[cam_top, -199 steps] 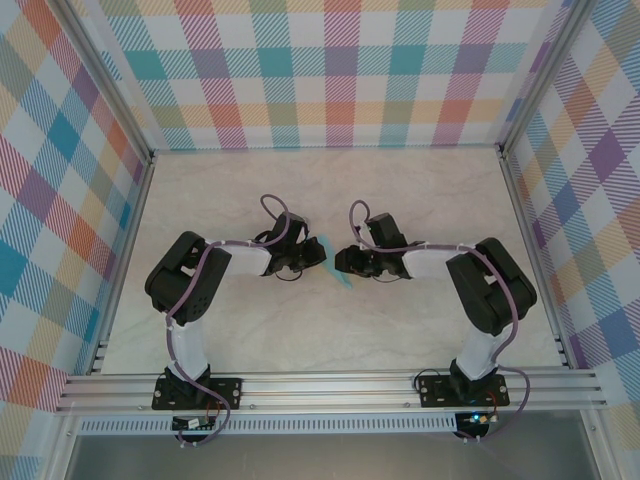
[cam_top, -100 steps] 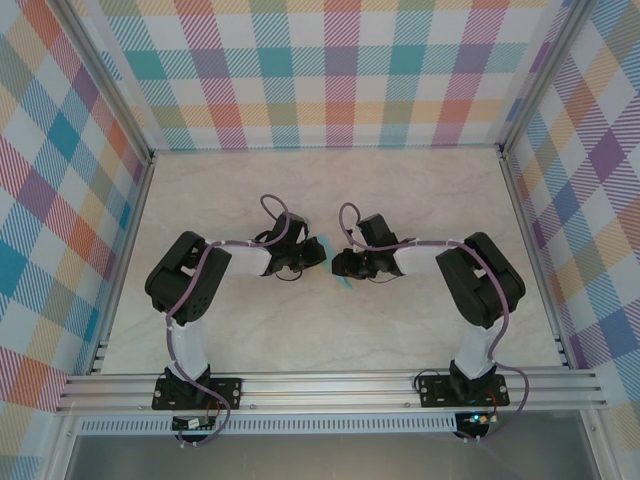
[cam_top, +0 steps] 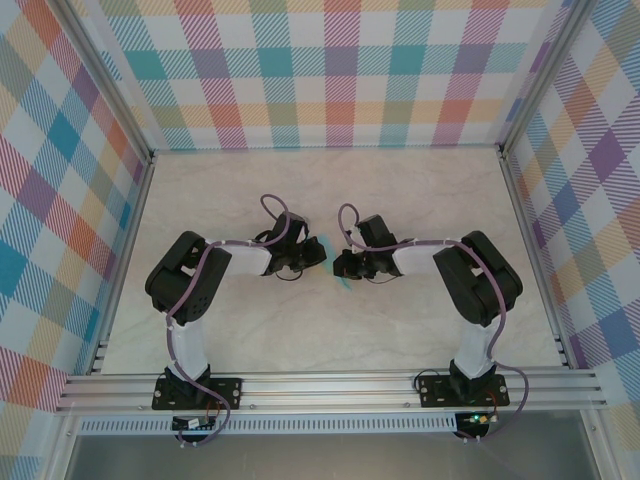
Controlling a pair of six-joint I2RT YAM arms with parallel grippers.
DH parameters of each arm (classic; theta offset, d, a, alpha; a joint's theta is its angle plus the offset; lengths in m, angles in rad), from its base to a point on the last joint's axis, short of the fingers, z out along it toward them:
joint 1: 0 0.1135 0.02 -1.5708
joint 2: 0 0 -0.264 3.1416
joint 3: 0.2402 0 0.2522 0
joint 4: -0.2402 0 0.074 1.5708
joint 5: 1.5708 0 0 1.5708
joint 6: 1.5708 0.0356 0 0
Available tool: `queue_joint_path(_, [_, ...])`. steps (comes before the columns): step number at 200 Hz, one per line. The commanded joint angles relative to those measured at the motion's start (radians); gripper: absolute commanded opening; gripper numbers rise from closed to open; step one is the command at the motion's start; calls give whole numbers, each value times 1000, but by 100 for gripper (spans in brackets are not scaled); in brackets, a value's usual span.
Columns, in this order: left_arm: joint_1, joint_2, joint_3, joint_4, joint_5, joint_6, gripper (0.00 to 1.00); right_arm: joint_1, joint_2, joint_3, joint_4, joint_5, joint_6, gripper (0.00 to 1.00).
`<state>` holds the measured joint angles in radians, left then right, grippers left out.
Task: Fold a paper plane with a square sheet of paper (pick it up from the middle)
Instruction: Fold the wing for the fifth time at the center of the table.
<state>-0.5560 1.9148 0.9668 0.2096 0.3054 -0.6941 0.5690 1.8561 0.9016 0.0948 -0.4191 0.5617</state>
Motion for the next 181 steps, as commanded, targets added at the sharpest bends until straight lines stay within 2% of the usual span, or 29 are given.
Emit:
queue_joint_path(1, [-7, 11, 18, -56, -5, 9, 11, -17, 18, -32, 77, -58, 34, 0])
queue_joint_path(43, [-7, -22, 19, -43, -9, 24, 14, -61, 33, -68, 184, -164, 110, 0])
queue_joint_path(79, [-7, -54, -17, 26, 5, 25, 23, -93, 63, -88, 259, -227, 193, 0])
queue_joint_path(119, [-6, -66, -82, 158, 51, 6, 28, -113, 83, -102, 277, -227, 253, 0])
queue_joint_path(181, [-8, -54, -129, 274, 114, -7, 27, -123, 114, -86, 224, -206, 275, 0])
